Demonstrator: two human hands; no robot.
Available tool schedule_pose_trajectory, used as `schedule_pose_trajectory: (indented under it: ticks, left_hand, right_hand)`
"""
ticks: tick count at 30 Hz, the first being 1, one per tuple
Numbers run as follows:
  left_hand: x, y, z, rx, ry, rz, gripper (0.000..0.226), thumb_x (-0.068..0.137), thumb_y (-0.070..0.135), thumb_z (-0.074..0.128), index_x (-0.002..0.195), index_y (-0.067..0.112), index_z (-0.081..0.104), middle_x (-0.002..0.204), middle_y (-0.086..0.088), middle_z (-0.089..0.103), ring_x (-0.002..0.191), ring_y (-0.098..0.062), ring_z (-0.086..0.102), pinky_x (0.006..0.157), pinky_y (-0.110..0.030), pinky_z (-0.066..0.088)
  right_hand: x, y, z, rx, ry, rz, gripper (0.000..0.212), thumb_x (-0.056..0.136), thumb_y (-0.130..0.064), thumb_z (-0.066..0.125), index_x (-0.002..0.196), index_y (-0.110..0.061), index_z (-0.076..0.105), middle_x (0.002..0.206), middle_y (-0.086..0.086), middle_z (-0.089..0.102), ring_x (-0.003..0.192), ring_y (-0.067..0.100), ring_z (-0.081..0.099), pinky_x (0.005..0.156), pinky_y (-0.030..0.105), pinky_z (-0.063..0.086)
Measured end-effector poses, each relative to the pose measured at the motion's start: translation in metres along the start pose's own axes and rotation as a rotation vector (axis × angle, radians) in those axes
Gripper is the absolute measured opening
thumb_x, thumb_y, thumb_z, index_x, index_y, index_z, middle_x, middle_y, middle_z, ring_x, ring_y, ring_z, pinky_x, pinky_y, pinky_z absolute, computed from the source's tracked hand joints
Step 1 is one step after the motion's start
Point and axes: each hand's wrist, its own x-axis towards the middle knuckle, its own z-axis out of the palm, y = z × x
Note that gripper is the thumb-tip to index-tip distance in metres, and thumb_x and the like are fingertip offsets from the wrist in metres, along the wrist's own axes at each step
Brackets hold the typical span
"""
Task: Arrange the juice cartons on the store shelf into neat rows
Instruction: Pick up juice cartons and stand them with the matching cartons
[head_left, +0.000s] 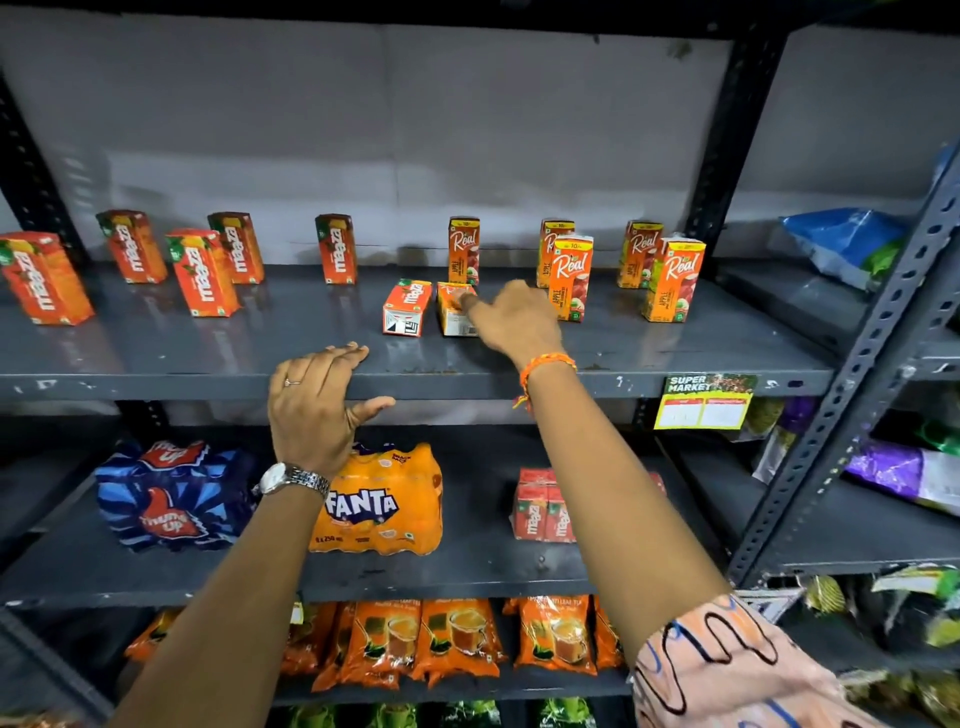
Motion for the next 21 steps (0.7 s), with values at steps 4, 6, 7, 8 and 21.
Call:
schedule_pose_trajectory:
  ticks: [4,6,7,8,21]
  left_hand:
    - [0.002,0.001,-0.001,-0.010,0.000,0.006,0.067,0.086,0.069,0.042,0.116,0.014,0.065,0.113,-0.006,0.071,0.103,-0.024,0.062,0.090,-0.039,0.039]
    - [0.001,0.001,-0.003,-0.008,-0.002,0.005,0.068,0.087,0.070,0.040,0.116,0.014,0.065,0.113,-0.005,0.071,0.102,-0.025,0.063,0.090,-0.039,0.039]
    - [0.001,0.001,-0.003,-0.008,-0.004,0.004,0.069,0.087,0.070,0.039,0.116,0.014,0.065,0.112,-0.006,0.071,0.102,-0.025,0.063,0.090,-0.039,0.039]
    - [0.002,0.001,-0.004,-0.011,-0.009,0.004,0.069,0.087,0.070,0.038,0.116,0.013,0.065,0.112,-0.006,0.071,0.102,-0.025,0.063,0.090,-0.039,0.039]
    - [0.003,0.002,-0.009,-0.016,-0.066,0.001,0.067,0.086,0.068,0.042,0.116,0.013,0.065,0.113,-0.006,0.071,0.103,-0.026,0.064,0.091,-0.039,0.038]
  right_hand:
    - [0.002,-0.015,0.009,-0.100,-0.049,0.032,0.065,0.083,-0.060,0.050,0.121,-0.009,0.062,0.130,0.017,0.061,0.121,0.039,0.053,0.094,0.044,0.047]
    - [0.002,-0.021,0.013,-0.108,-0.056,0.028,0.061,0.084,-0.057,0.051,0.121,-0.009,0.062,0.129,0.016,0.062,0.120,0.038,0.054,0.093,0.044,0.048]
    - [0.001,-0.024,0.014,-0.110,-0.048,0.026,0.060,0.084,-0.056,0.053,0.121,-0.009,0.062,0.127,0.015,0.063,0.118,0.037,0.056,0.092,0.043,0.049]
    - [0.000,-0.027,0.015,-0.114,-0.029,0.025,0.058,0.083,-0.055,0.055,0.120,-0.010,0.062,0.125,0.014,0.064,0.116,0.037,0.059,0.090,0.042,0.050]
    - [0.007,-0.018,0.002,0.320,0.085,0.163,0.025,0.077,-0.031,0.067,0.077,-0.006,0.069,0.084,0.014,0.074,0.083,0.029,0.072,0.079,0.038,0.059]
